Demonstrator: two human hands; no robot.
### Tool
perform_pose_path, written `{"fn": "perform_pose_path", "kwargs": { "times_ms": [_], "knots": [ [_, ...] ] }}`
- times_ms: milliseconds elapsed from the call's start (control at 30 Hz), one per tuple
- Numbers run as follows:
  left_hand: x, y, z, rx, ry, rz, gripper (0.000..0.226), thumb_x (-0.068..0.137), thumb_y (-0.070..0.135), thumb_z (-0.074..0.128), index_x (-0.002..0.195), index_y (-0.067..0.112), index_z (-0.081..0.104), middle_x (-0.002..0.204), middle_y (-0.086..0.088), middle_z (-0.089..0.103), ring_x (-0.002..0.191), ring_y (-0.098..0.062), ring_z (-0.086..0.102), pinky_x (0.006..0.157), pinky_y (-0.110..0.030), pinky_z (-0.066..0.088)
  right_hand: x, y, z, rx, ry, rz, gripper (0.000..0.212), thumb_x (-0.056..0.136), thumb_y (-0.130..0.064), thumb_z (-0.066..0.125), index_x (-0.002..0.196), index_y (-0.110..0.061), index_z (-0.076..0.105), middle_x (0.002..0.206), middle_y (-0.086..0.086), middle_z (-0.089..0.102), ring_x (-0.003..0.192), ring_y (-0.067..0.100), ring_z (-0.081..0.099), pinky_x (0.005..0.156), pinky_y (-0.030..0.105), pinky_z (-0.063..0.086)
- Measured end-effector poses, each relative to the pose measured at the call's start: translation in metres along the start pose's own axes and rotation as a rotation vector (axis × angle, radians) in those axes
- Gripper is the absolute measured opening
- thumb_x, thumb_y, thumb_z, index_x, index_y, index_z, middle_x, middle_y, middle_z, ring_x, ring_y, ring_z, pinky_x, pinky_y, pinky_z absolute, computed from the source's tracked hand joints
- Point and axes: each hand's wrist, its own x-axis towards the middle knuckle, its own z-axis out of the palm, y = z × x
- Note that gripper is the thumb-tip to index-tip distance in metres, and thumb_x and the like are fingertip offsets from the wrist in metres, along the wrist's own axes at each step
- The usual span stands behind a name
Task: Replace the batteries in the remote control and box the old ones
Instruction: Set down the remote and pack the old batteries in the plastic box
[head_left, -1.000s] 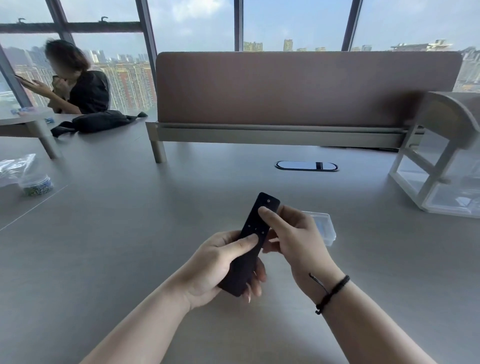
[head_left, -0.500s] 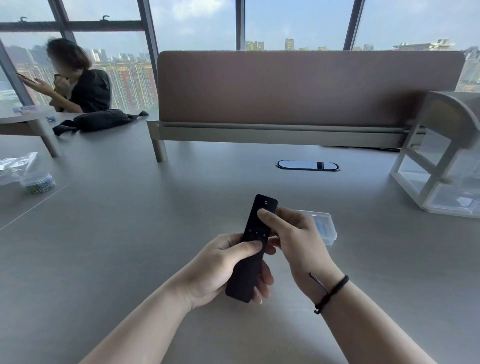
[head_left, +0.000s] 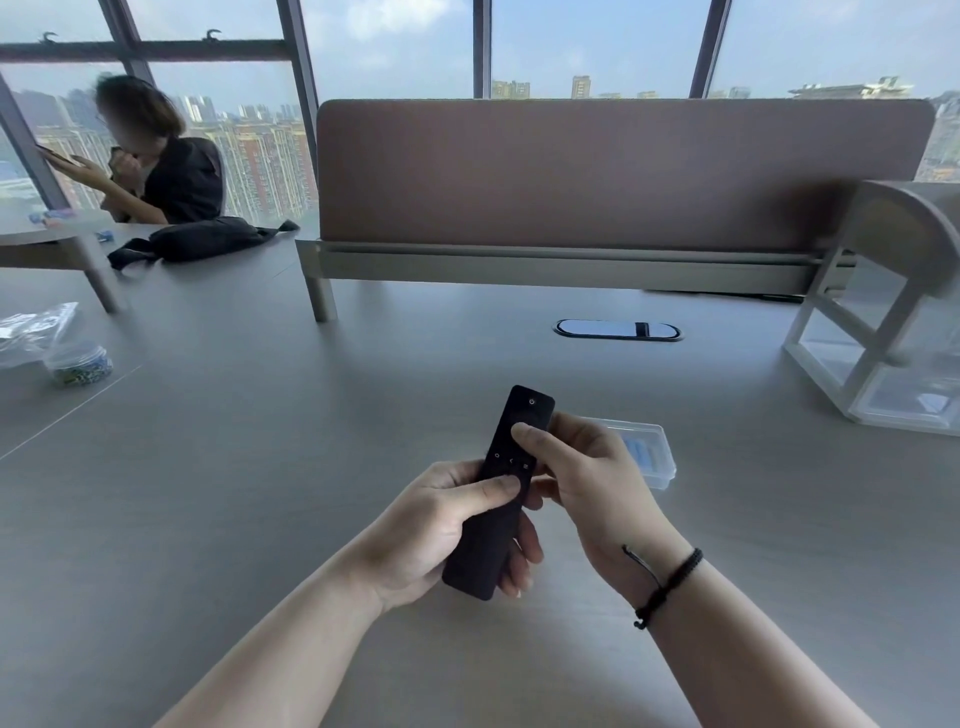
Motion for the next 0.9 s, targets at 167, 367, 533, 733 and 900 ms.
{"fn": "perform_pose_path", "kwargs": {
  "times_ms": [167,367,533,733,900],
  "knots": [
    [0.0009,-0.0012,-0.0001,-0.002,0.001,-0.011,0.035,0.098,0.023,0.052,0.105,-0.011,0.055,0.08,-0.031,0.064,0.059,-0.035,0.065,0.055,-0.036,0.053,0.0005,0.0022,0.0,-0.049,0.026,-0.03,0.021,0.097,-0.015,0.06,0.086,0.002,0.068,0.074,0.015,0.066,0.051,0.016,0.049,0.057,0.029,0.043],
    [0.0014,-0.0019,0.0006,0.031,0.022,0.009,0.03,0.099,0.022,0.05,0.104,-0.006,0.06,0.077,-0.031,0.065,0.058,-0.036,0.065,0.056,-0.038,0.054,-0.0013,-0.0005,0.0021,-0.091,0.052,-0.079,0.021,0.097,-0.013,0.06,0.084,0.0,0.07,0.071,0.011,0.066,0.052,0.013,0.049,0.052,0.02,0.042],
    [0.0008,-0.0015,0.0012,0.028,0.018,0.008,0.033,0.093,0.022,0.047,0.103,-0.006,0.06,0.075,-0.031,0.064,0.057,-0.036,0.064,0.057,-0.039,0.053,-0.0002,0.0006,0.0027,-0.046,0.066,-0.038,0.02,0.096,-0.012,0.06,0.084,0.002,0.069,0.071,0.009,0.066,0.048,0.009,0.051,0.051,0.019,0.043],
    [0.0017,-0.0034,0.0014,0.081,0.006,0.03,0.035,0.097,0.023,0.045,0.109,-0.008,0.053,0.076,-0.026,0.066,0.057,-0.034,0.065,0.055,-0.035,0.053,0.002,0.0039,0.0017,-0.029,0.079,-0.009,0.022,0.096,-0.015,0.061,0.082,-0.001,0.07,0.075,0.016,0.069,0.054,0.012,0.053,0.052,0.022,0.044],
    [0.0024,-0.0037,0.0006,0.088,0.024,0.038,0.035,0.096,0.023,0.045,0.108,-0.009,0.053,0.074,-0.026,0.065,0.055,-0.034,0.065,0.054,-0.034,0.052,0.0018,0.0039,0.0023,-0.012,0.067,-0.016,0.02,0.097,-0.016,0.06,0.085,-0.004,0.07,0.078,0.02,0.069,0.058,0.016,0.052,0.054,0.025,0.042]
  ]
}}
